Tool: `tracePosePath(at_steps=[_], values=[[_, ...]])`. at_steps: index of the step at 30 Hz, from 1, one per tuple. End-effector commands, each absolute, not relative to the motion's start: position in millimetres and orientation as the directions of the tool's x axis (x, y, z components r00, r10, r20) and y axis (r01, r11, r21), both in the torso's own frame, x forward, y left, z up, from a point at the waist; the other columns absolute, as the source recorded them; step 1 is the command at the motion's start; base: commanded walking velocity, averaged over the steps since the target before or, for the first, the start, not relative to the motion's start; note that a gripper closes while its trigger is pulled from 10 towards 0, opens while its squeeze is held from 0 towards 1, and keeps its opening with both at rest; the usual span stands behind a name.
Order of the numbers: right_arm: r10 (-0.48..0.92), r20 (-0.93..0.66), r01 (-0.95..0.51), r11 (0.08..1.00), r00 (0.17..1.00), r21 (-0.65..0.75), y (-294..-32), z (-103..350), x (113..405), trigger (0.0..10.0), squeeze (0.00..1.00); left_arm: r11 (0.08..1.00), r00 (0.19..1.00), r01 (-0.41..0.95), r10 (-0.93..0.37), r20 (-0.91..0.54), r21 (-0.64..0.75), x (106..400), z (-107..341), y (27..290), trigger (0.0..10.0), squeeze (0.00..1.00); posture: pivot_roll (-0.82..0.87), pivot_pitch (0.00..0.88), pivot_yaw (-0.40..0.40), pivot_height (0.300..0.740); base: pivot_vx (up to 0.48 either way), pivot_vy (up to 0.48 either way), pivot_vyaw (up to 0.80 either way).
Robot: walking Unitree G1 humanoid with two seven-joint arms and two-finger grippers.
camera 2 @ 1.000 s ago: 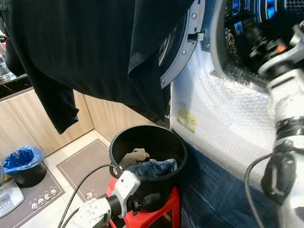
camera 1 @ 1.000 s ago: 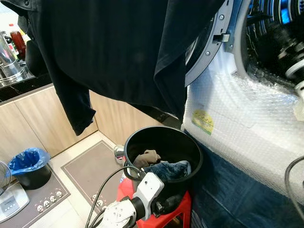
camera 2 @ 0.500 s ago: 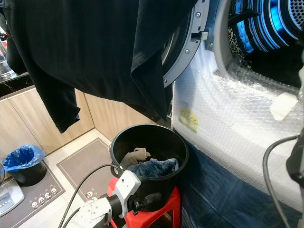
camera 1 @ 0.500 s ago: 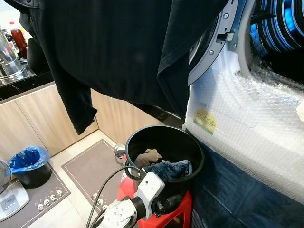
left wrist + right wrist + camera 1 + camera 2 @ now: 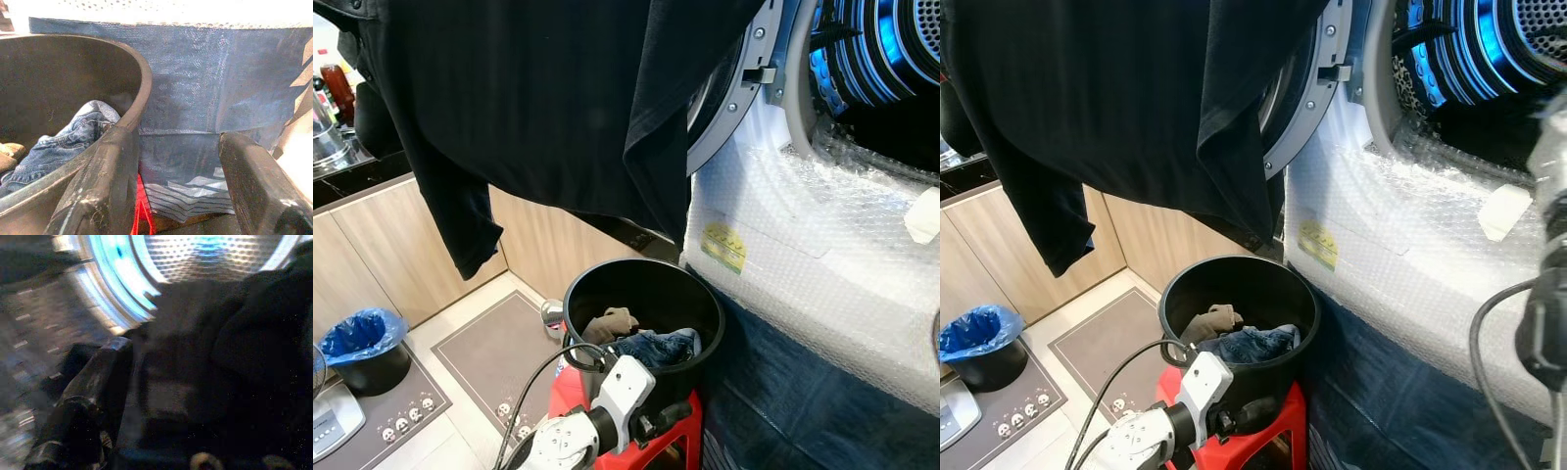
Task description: Clothes washing
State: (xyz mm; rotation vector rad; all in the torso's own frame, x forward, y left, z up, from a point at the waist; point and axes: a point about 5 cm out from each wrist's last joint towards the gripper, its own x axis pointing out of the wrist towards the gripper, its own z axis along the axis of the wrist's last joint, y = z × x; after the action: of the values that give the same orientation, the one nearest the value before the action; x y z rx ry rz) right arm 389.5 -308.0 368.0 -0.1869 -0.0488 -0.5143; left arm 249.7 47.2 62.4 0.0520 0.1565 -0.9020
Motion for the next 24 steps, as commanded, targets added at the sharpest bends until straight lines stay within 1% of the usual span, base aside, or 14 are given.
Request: tracePosePath(at_steps=[1,2,5,8,10,11,12,13,15,16,17,19,24], values=[[-0.424,0.121,0.44,0.874,0.898,-0.206,-300.0,379.9,390.7,10.0,0.0,0.627,0.617,0.779,-0.769,-0.17,-0.01,250.0,60.1,50.3,10.0,0.0,-0.09,0.0,-0.003,0.74,0.0,0.0,0.0],[-0.399,0.113,0.414,0.883,0.91,-0.222,-299.2,380.1,390.8,10.0,0.0,0.626,0.616,0.78,-0.769,-0.17,-0.009,249.8,60.2,50.3,10.0,0.0,-0.09,0.0,-0.003,0.74,0.0,0.0,0.0],[-0.382,0.115,0.399,0.879,0.917,-0.261,-303.1,383.3,388.3,10.0,0.0,0.623,0.613,0.782,-0.771,-0.171,-0.008,249.5,60.2,50.1,10.0,0.0,-0.09,0.0,-0.001,0.74,0.0,0.0,0.0],[-0.303,0.094,0.317,0.89,0.948,-0.327,-309.3,384.8,384.2,10.0,0.0,0.619,0.609,0.785,-0.774,-0.171,-0.006,248.7,60.1,49.8,10.0,0.0,-0.1,0.0,0.0,0.74,0.0,0.0,0.0],[-0.254,0.067,0.261,0.902,0.965,-0.343,-311.5,383.7,382.4,10.0,0.0,0.618,0.608,0.786,-0.775,-0.171,-0.007,248.1,59.9,49.6,10.0,0.0,-0.1,0.0,0.0,0.74,0.0,0.0,0.0],[-0.197,0.043,0.201,0.925,0.979,-0.323,-312.1,384.1,380.7,10.0,0.0,0.617,0.607,0.787,-0.776,-0.172,-0.007,247.7,59.8,49.7,10.0,0.0,-0.1,0.0,0.0,0.74,0.0,0.0,0.0],[-0.065,0.016,0.067,0.959,0.998,-0.276,-311.1,387.2,376.5,10.0,0.0,0.617,0.606,0.787,-0.776,-0.173,-0.007,246.9,59.2,50.3,10.0,0.0,-0.09,0.0,-0.001,0.74,0.0,0.0,0.0],[-0.009,0.009,0.011,0.966,1.0,-0.258,-310.2,388.7,374.5,10.0,0.0,0.617,0.606,0.787,-0.776,-0.174,-0.007,246.7,59.0,50.7,10.0,0.0,-0.09,0.0,-0.001,0.74,0.0,0.0,0.0],[0.076,0.006,-0.073,0.969,0.997,-0.236,-310.0,391.9,369.7,10.0,0.0,0.617,0.606,0.787,-0.776,-0.175,-0.008,246.1,58.5,51.4,10.0,0.0,-0.09,0.0,0.001,0.74,0.0,0.0,0.0],[0.076,0.006,-0.073,0.969,0.997,-0.236,-310.0,391.9,369.7,10.0,0.0,0.617,0.606,0.787,-0.776,-0.175,-0.008,246.1,58.5,51.4,10.0,0.0,-0.09,0.0,0.001,0.74,0.0,0.0,0.0],[0.119,0.006,-0.115,0.967,0.993,-0.226,-310.2,393.7,366.5,10.0,0.0,0.617,0.606,0.787,-0.776,-0.176,-0.01,245.7,58.3,51.8,10.0,0.0,-0.1,0.0,0.002,0.74,0.0,0.0,0.0],[0.268,0.007,-0.261,0.943,0.963,-0.209,-312.3,398.4,349.4,10.0,0.0,0.612,0.599,0.79,-0.779,-0.182,-0.019,243.6,56.6,52.3,10.0,0.0,-0.11,0.0,0.006,0.74,0.0,0.0,0.0],[0.301,0.002,-0.293,0.929,0.954,-0.225,-316.9,396.5,335.2,10.0,0.0,0.606,0.593,0.795,-0.784,-0.184,-0.015,243.2,56.3,53.1,10.0,0.0,-0.12,0.0,0.013,0.74,0.0,0.0,0.0]])
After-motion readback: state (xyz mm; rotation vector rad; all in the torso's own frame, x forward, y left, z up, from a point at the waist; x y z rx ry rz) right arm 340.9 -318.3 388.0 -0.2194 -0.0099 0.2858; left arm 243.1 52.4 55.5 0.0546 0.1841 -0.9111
